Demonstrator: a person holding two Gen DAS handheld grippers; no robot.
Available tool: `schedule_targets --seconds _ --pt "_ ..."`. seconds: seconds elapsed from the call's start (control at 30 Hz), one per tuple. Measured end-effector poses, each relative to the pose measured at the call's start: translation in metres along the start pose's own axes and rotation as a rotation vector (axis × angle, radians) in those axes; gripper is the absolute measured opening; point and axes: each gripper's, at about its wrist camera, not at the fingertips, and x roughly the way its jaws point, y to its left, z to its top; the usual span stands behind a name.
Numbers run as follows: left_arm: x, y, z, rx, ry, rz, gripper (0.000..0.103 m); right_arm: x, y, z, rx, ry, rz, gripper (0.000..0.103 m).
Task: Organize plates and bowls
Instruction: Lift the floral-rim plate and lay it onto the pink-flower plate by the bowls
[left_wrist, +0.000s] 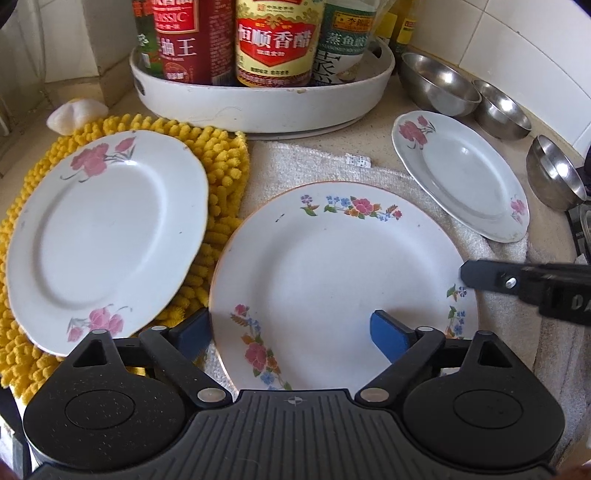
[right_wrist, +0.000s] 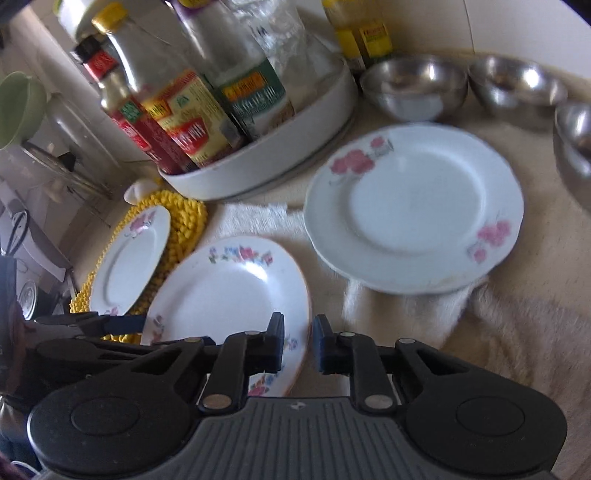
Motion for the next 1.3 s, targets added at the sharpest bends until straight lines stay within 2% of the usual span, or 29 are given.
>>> schedule_targets --seconds 0.13,0.23,0.43,0.6,0.73,1.0,1.3 --pt "0.004 -0.003 0.002 0.029 0.001 0.000 0.098 0.007 -0.002 -0.002 0.029 -0.003 0.010 0.042" --pt "0.005 -0.004 0.004 0.040 0.004 0.000 0.099 0.007 0.003 -0.003 0.002 -0.007 0.003 0.046" --pt "0.000 0.002 0.008 0.029 -0.004 -0.005 0.089 0.002 0.007 -0.006 -0.009 -0.015 -0.016 0.046" --pt "-0.008 -0.005 0.009 0.074 -0.030 0.016 0.089 -0.005 0.008 -0.007 -0.012 -0.040 -0.020 0.046" --pt "-0.009 -0.009 0.016 0.078 -0.041 -0.003 0.089 -0.011 0.003 -0.007 0.022 -0.060 -0.023 0.046" --pt "-0.007 -0.032 0.037 0.141 -0.066 -0.030 0.089 -0.028 -0.007 -0.012 0.082 -0.117 -0.062 0.046" --pt "0.012 -0.073 0.070 0.244 -0.081 -0.070 0.090 -0.038 -0.036 -0.008 0.198 -0.164 -0.133 0.046"
